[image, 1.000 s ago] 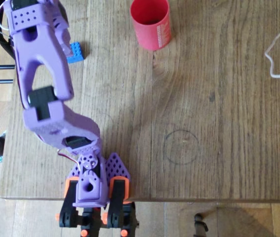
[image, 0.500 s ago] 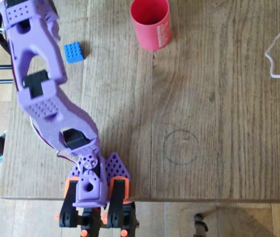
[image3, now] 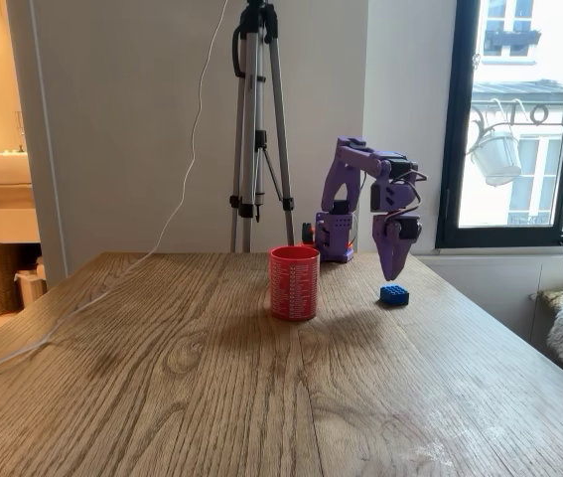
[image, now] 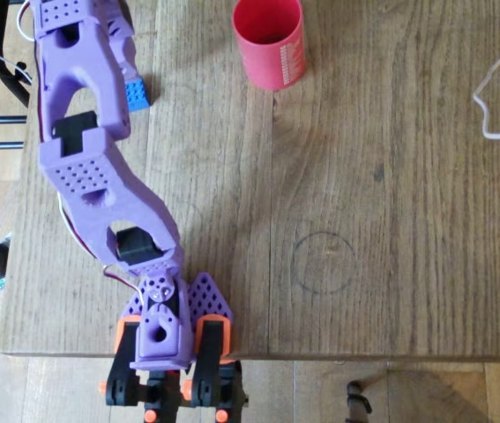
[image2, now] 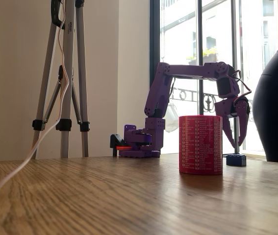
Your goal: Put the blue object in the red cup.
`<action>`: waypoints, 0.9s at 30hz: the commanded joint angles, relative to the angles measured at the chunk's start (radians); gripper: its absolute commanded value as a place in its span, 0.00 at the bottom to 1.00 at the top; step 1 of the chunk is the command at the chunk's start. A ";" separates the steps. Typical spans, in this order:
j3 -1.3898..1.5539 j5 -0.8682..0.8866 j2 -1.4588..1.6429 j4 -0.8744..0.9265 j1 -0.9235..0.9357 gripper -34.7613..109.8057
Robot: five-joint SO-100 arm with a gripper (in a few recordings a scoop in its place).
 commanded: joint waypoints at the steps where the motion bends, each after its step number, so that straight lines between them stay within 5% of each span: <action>1: -0.072 0.000 0.075 0.049 -0.011 0.24; 20: -0.064 0.002 0.063 0.063 -0.046 0.24; 21: -0.064 -0.003 0.063 0.067 -0.044 0.27; 23: -0.063 -0.002 0.061 0.130 -0.046 0.53; 24: -0.063 0.000 0.058 0.153 -0.049 0.59; 27: -0.061 -0.025 0.051 0.213 -0.054 0.61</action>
